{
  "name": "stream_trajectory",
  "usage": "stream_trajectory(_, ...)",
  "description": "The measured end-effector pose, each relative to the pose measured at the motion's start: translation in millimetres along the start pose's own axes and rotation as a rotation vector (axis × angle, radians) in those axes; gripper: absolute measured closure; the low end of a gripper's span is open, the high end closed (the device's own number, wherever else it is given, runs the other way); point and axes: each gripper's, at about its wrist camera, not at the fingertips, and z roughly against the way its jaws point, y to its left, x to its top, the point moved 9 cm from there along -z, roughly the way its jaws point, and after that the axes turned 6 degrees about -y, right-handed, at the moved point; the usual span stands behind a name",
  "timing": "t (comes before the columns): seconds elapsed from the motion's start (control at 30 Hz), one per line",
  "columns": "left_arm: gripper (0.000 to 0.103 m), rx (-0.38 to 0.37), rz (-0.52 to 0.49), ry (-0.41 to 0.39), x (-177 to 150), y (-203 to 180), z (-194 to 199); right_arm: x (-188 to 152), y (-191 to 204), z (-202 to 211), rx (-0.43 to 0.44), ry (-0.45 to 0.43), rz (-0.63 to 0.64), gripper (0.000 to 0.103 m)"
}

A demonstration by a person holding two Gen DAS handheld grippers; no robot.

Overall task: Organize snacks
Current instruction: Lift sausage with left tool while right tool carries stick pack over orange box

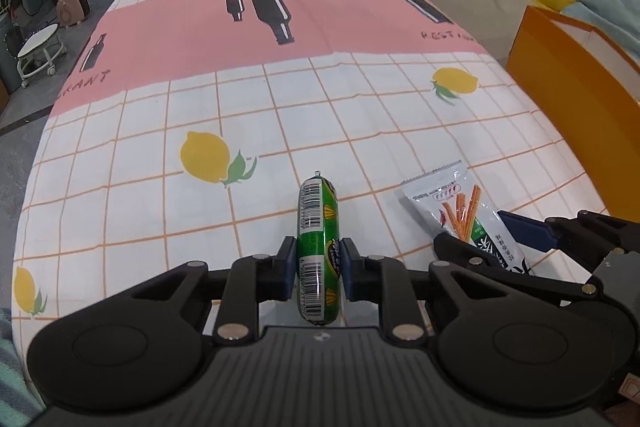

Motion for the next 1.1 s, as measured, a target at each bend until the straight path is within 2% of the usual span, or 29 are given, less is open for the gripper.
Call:
stream_trajectory(0.33, 0.079, 0.039, 0.042, -0.042, 24, 0, 31, 29, -1, 31, 0.000, -0.076, 0.017, 0.058)
stream_trajectory(0.63, 0.079, 0.087, 0.127, -0.150, 71, -4, 69, 71, -16, 70, 0.018, -0.189, 0.094, 0.059)
stream_trajectory(0.83, 0.079, 0.072, 0.181, -0.218, 109, -31, 85, 108, -50, 96, -0.003, -0.267, 0.138, 0.059)
stream_trajectory(1.1, 0.079, -0.025, 0.253, -0.269, 150, -99, 95, 144, -120, 129, -0.078, -0.322, 0.185, 0.059)
